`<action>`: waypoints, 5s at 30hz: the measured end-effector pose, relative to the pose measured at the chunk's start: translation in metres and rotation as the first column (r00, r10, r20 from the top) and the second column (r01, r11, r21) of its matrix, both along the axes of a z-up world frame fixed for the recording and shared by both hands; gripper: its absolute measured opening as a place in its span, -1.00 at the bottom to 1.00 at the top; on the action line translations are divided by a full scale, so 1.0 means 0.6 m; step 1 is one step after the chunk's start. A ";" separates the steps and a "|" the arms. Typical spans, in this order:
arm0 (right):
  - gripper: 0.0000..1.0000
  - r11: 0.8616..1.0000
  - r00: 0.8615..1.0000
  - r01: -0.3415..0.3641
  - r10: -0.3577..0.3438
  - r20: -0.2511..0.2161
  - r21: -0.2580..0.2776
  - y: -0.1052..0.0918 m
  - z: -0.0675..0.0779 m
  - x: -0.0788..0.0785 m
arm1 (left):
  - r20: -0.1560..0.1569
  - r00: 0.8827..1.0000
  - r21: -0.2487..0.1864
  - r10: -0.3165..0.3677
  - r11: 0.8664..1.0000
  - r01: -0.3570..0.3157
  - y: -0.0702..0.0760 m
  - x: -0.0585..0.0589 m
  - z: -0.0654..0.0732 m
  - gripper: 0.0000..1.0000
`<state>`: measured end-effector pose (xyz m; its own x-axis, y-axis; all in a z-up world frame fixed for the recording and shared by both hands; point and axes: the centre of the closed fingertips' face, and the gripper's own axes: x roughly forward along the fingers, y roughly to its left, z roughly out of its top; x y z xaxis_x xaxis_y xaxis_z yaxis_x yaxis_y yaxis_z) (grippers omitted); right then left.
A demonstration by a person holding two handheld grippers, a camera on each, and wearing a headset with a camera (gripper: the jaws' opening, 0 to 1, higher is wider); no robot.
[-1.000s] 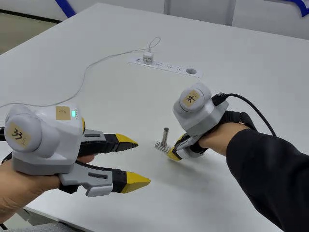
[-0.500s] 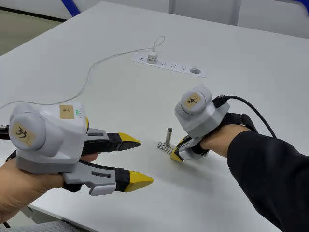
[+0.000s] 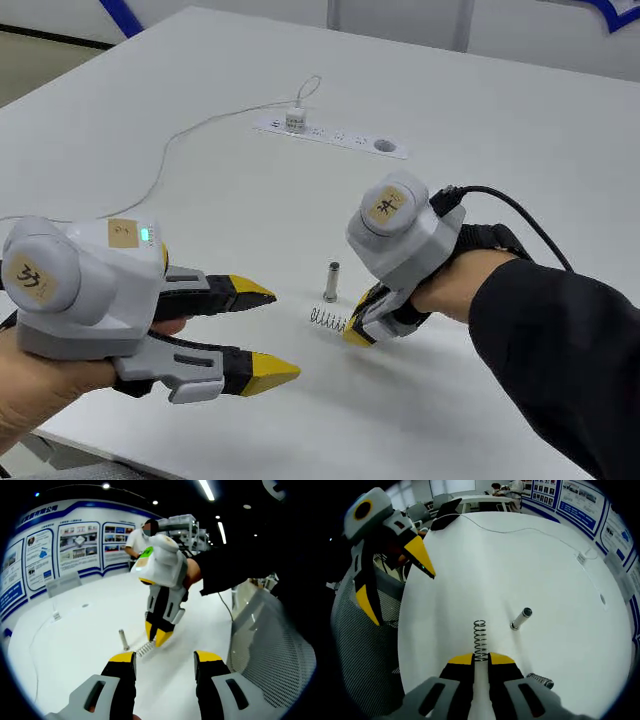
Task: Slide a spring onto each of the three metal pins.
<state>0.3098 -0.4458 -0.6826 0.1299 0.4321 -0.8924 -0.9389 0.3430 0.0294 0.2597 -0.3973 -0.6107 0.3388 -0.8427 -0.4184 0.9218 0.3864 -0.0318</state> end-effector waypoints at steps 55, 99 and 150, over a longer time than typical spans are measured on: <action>-0.78 1.000 0.999 -0.017 0.017 0.041 0.001 -0.018 0.136 -0.100 | 0.087 0.919 0.092 -0.383 0.922 0.376 -0.108 -0.012 -0.023 -0.76; -0.78 0.998 0.987 0.018 -0.028 0.157 0.063 0.058 0.179 -0.097 | 0.104 0.890 0.094 -0.444 0.895 0.436 -0.086 -0.021 -0.002 -0.67; -0.78 0.995 0.966 0.088 -0.097 0.240 0.049 0.049 0.138 0.105 | 0.062 0.998 -0.041 0.018 0.999 -0.016 0.060 -0.014 0.042 -0.05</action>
